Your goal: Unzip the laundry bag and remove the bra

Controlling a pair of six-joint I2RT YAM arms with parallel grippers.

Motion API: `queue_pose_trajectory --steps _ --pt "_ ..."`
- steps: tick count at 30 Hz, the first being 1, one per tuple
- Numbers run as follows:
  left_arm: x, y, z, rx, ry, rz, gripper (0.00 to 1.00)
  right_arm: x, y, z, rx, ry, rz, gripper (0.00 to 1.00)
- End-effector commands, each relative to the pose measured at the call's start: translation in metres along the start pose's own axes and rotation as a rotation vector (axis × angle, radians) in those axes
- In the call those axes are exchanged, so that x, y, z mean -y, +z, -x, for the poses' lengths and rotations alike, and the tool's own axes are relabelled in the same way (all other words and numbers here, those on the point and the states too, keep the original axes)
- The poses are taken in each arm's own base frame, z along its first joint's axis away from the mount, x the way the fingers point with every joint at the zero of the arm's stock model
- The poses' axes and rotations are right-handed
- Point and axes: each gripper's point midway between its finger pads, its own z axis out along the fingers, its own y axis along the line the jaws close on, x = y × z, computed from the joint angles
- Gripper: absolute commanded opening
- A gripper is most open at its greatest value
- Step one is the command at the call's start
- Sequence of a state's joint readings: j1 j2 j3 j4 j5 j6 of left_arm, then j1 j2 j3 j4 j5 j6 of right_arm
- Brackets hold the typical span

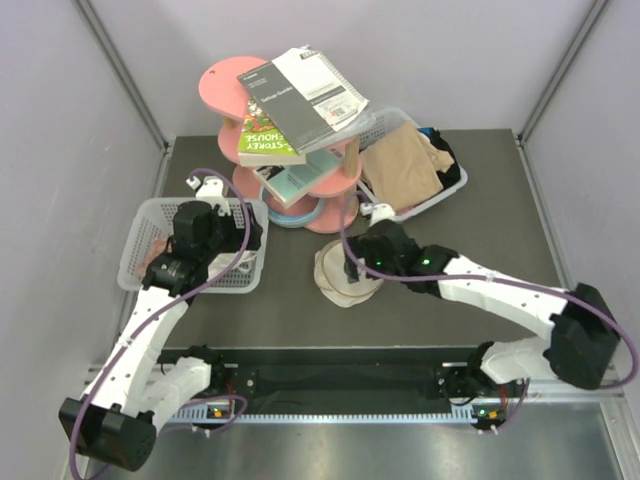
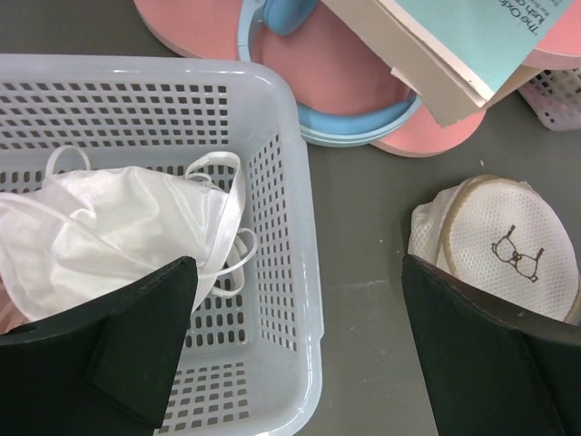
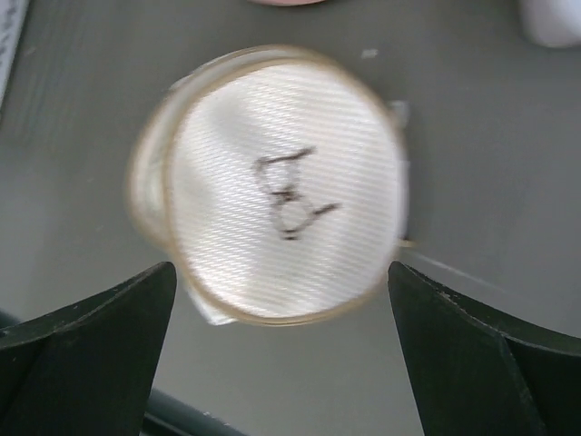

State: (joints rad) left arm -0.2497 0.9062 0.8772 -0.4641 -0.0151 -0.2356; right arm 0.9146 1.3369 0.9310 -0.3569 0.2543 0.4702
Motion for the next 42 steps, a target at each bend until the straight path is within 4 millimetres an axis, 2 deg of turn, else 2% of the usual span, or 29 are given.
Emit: queue_pose_trajectory --steps 1,2,4,5,7,8,10,13,16,22,32,42 --pt "-0.012 -0.01 0.024 0.123 -0.029 0.056 0.99 0.039 -0.015 0.031 0.153 0.107 0.011 1.0" --pt "-0.014 -0.012 0.026 0.132 -0.038 0.062 0.99 0.058 -0.023 0.042 0.2 0.14 -0.016 1.0" --pt "-0.02 -0.013 0.028 0.144 -0.055 0.077 0.99 0.079 -0.03 0.041 0.22 0.168 -0.039 1.0" --pt "-0.022 -0.014 0.029 0.151 -0.065 0.08 0.99 0.098 -0.042 0.051 0.271 0.198 -0.072 1.0" --pt "-0.031 -0.017 0.034 0.177 -0.089 0.095 0.99 0.115 -0.052 0.052 0.299 0.218 -0.093 1.0" --pt "-0.033 -0.019 0.036 0.189 -0.102 0.1 0.99 0.134 -0.065 0.057 0.341 0.242 -0.129 1.0" --pt "-0.042 -0.021 0.04 0.21 -0.121 0.119 0.99 0.157 -0.08 0.06 0.378 0.271 -0.178 1.0" --pt "-0.048 -0.026 0.044 0.237 -0.132 0.131 0.99 0.179 -0.115 0.069 0.473 0.29 -0.235 1.0" --pt "-0.046 -0.03 0.048 0.261 -0.122 0.123 0.99 0.189 -0.138 0.074 0.534 0.287 -0.275 1.0" --pt "-0.045 -0.037 0.058 0.318 -0.115 0.117 0.99 0.187 -0.162 0.08 0.602 0.259 -0.282 1.0" --pt "-0.046 -0.046 0.065 0.371 -0.115 0.124 0.99 0.187 -0.159 0.076 0.603 0.254 -0.275 1.0" --pt "-0.043 -0.043 0.064 0.356 -0.118 0.105 0.99 0.189 -0.16 0.076 0.604 0.255 -0.29 1.0"
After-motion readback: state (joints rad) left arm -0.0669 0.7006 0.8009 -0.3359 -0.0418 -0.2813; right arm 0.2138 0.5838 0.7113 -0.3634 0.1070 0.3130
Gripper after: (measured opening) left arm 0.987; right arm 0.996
